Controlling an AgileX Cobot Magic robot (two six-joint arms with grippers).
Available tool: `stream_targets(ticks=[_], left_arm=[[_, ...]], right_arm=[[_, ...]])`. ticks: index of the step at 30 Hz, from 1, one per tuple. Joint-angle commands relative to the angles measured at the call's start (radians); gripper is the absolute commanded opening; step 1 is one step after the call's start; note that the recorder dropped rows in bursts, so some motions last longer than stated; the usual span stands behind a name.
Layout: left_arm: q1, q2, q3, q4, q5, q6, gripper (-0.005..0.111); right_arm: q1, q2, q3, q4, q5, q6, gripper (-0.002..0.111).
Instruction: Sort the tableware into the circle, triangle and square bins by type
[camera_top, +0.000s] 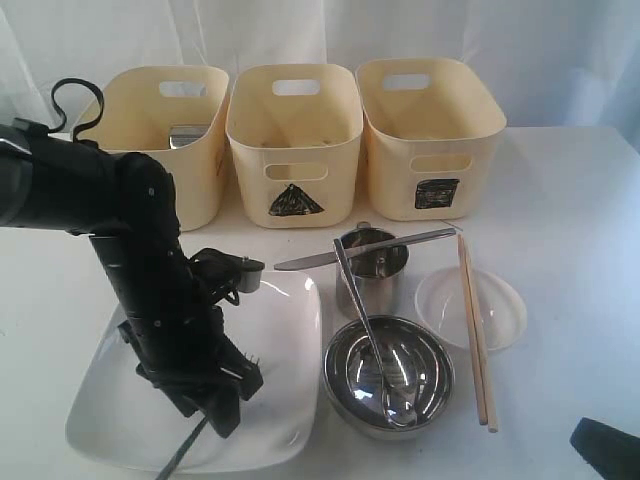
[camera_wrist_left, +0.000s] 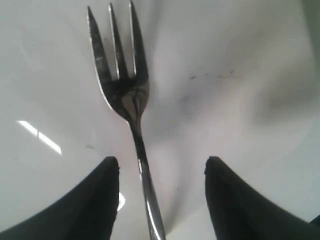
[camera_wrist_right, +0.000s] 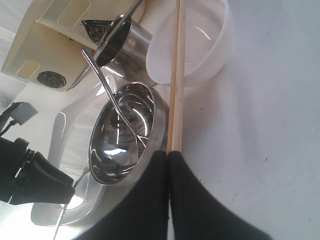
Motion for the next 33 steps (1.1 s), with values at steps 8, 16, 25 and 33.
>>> stream_targets(ticks=[8,16,25,33], left_arm=[[-0.004,-0.009,0.007,0.003,0.011,-0.009,0.056],[-0.004,-0.009,0.042,0.003,-0.011,-0.011,0.056],[-0.004,-0.009,0.044,-0.005,-0.010,-0.011,0.056],[-0.004,-0.009,0.044,-0.007,0.010,-0.013,0.054]], right_arm=[[0.004,-0.007,0.005,-0.005,-0.005,0.001,0.000],[0.004,-0.007,0.005,-0.005,-0.005,0.001,0.000],[0.004,-0.007,0.005,-0.005,-0.005,0.001,0.000],[0.004,-0.007,0.005,-0.005,-0.005,0.001,0.000]])
